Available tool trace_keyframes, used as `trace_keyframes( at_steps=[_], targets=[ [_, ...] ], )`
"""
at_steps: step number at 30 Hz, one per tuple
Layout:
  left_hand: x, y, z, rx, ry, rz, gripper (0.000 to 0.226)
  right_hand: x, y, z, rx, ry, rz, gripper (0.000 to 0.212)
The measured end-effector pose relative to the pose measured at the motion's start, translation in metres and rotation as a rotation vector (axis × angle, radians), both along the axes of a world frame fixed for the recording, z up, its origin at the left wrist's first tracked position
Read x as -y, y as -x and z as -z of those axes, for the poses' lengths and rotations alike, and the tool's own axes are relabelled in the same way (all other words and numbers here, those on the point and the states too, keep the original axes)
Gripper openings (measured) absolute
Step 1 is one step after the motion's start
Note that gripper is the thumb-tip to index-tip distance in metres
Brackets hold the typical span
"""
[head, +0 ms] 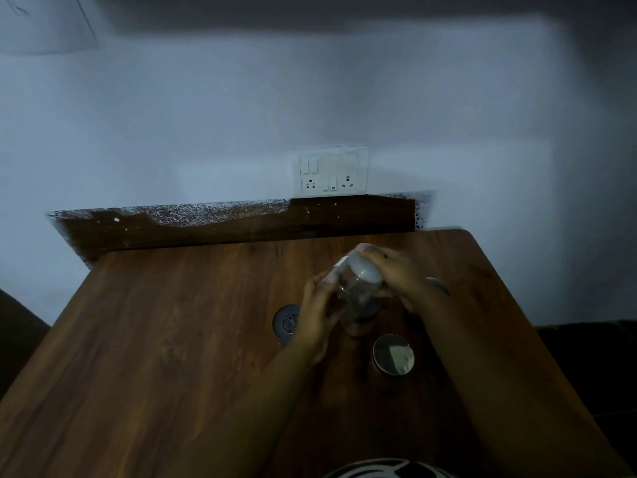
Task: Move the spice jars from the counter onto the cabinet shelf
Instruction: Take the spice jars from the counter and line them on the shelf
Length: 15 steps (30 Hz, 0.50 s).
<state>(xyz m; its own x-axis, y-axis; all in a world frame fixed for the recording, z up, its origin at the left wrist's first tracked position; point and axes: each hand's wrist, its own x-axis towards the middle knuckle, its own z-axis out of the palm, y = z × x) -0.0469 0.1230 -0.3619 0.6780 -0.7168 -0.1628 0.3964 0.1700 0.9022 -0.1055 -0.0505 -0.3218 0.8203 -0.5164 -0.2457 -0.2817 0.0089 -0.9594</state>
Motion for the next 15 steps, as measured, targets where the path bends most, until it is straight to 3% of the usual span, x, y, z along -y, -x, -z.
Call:
trace_keyframes(
  at_steps=[2,3,6,7,9,10,12,15],
  targets=[
    [-0.003,-0.004,0.000,-0.294,0.137,0.080,0.068,0.001,0.001,-0.002,0.064,-0.005,-0.004,0.046],
    [-0.004,-0.006,0.001,-0.312,0.113,0.131,0.067,0.000,0.001,-0.003,0.079,0.008,-0.008,0.043],
    [-0.004,0.000,-0.001,0.148,-0.121,0.123,0.059,-0.003,-0.002,-0.008,0.078,-0.019,-0.003,0.038],
    [-0.005,0.001,-0.003,0.391,-0.195,0.075,0.062,-0.003,-0.003,-0.009,0.079,-0.039,-0.003,0.036],
    [-0.005,-0.003,-0.004,0.689,-0.273,0.074,0.087,-0.003,-0.003,-0.011,0.078,0.024,0.006,0.033],
    [-0.007,-0.006,-0.007,0.730,-0.268,0.124,0.091,-0.002,-0.002,-0.012,0.077,0.076,0.014,0.034],
    [-0.009,-0.010,-0.014,0.631,-0.199,0.200,0.074,0.002,-0.002,-0.016,0.084,0.132,0.011,0.037],
    [-0.006,-0.017,-0.017,0.513,-0.147,0.164,0.064,0.008,-0.001,-0.025,0.090,-0.030,-0.038,0.037]
  ],
)
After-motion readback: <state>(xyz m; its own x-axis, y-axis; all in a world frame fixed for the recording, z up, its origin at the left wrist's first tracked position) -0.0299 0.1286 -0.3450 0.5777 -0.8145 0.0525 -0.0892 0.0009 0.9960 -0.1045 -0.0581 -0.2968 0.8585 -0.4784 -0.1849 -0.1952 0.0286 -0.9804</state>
